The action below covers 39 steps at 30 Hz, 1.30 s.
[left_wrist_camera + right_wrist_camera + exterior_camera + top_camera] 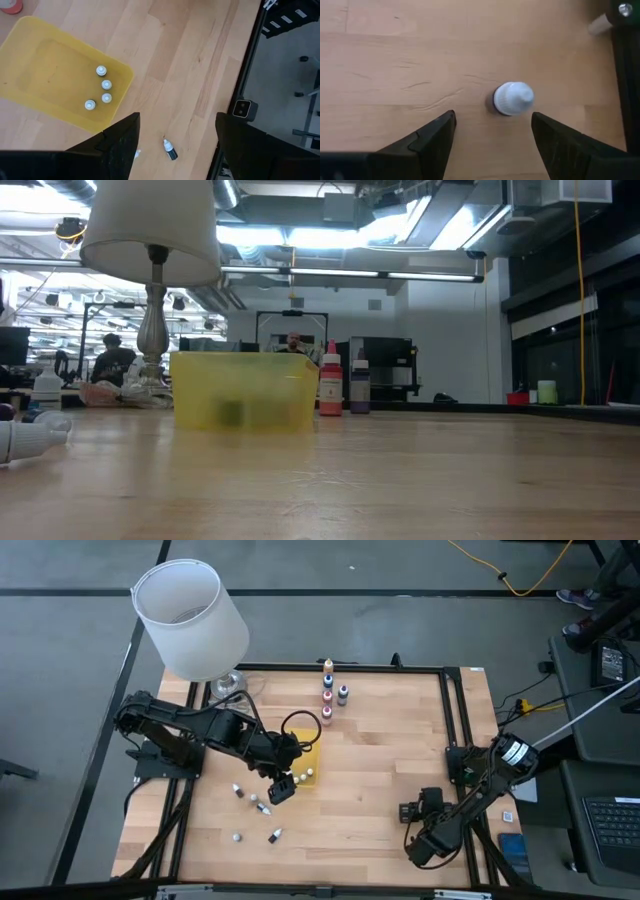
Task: Pick & Place food coloring
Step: Put the small red bottle into the yellow bin
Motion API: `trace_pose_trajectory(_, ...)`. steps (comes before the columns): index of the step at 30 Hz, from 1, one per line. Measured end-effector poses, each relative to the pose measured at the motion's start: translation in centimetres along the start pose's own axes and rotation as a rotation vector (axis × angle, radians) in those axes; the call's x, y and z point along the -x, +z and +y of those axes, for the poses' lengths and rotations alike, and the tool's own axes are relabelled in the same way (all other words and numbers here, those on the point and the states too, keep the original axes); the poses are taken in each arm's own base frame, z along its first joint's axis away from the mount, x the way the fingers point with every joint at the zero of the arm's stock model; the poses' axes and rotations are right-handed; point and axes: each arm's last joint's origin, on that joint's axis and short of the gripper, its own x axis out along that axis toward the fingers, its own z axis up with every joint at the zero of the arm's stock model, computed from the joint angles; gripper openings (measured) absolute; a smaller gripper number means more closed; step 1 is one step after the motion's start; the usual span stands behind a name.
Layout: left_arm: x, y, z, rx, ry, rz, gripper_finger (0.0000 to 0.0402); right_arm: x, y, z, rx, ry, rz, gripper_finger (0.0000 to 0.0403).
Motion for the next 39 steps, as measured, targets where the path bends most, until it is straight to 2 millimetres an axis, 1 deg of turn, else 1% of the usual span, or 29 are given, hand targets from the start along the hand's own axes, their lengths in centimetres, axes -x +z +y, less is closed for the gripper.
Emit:
trace_pose_trajectory(14, 0.00, -0.02, -0.01, -0.008, -0.004, 0.005, 0.0253, -0.56, 0.54, -0.13, 0.003, 0.013, -0.051, 0.0266)
trace_pose_trajectory(17, 0.00, -0.02, -0.01, -0.008, -0.004, 0.005, 0.0253, -0.58, 0.58, -0.13, 0.004, 0.014, -0.057, 0.0257)
trace_pose_trajectory(29, -0.01, -0.03, 0.00, -0.008, -0.004, 0.006, 0.0253, -0.64, 0.61, -0.09, 0.000, 0.026, -0.065, 0.0166)
trace_pose_trajectory(39, 0.00, -0.02, -0.01, -0.008, -0.004, 0.005, 0.0253, -0.73, 0.91, 0.29, -0.017, 0.023, -0.068, 0.0102)
